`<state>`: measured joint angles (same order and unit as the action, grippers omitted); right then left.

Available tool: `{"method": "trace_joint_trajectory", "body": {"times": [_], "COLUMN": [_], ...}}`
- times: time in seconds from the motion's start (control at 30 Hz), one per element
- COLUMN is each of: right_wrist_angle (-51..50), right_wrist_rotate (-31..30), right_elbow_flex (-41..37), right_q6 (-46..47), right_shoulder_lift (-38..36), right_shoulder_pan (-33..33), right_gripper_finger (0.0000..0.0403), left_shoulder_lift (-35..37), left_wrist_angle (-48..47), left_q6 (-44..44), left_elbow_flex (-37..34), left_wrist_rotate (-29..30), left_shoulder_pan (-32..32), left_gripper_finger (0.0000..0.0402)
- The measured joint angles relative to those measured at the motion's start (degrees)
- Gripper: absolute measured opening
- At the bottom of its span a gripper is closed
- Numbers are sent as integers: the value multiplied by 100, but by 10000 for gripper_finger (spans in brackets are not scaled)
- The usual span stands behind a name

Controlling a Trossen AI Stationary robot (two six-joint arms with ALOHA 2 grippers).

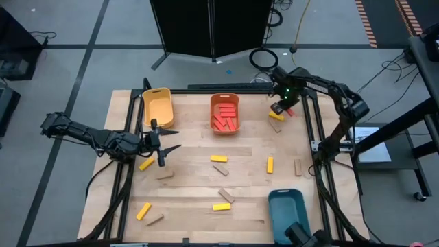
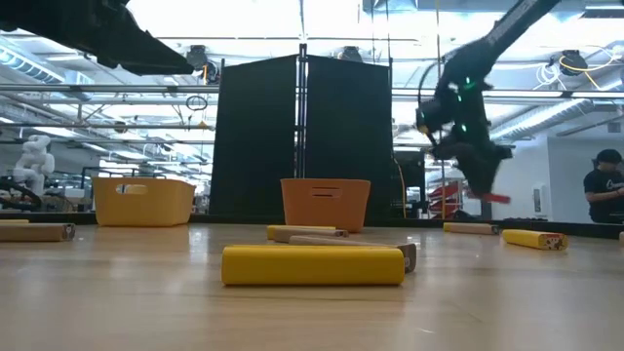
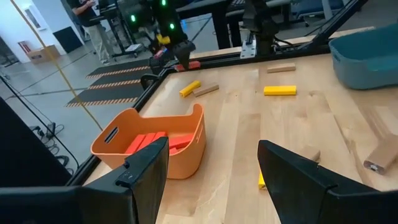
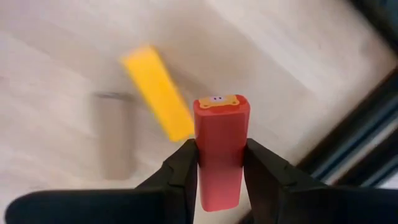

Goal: Sort blocks
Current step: Put the orange block into the orange bin

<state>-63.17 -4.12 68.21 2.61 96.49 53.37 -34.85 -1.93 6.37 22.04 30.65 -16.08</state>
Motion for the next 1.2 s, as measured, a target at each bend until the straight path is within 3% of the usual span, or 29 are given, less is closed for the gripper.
{"method": "trace_joint_trajectory", "body": {"times": [0.33, 0.57, 0.67, 0.97, 1.2], "right_wrist_angle": [1391, 3398, 3961, 4793, 4819], "right_wrist_rotate": [226, 1348, 1493, 1470, 1471], "right_elbow_flex": [584, 627, 627, 627, 627], "right_q6": [291, 530, 568, 385, 118], "right_shoulder_lift": [-615, -414, -175, 522, 653], "right_shoulder_pan": [-1203, -1951, -2237, -2754, -2857], "right_gripper_finger": [85, 85, 85, 110, 132], "left_shoulder_lift": [0, 0, 0, 0, 0], "left_wrist_angle": [57, 55, 54, -57, -101], "left_q6": [2, 2, 0, -146, -251], "left_elbow_flex": [0, 0, 0, 0, 0], "left_wrist_rotate": [0, 0, 0, -24, -37], "left_shoulder_pan": [2, 0, -2, -2, -2], "left_gripper_finger": [244, 244, 244, 244, 244]}}
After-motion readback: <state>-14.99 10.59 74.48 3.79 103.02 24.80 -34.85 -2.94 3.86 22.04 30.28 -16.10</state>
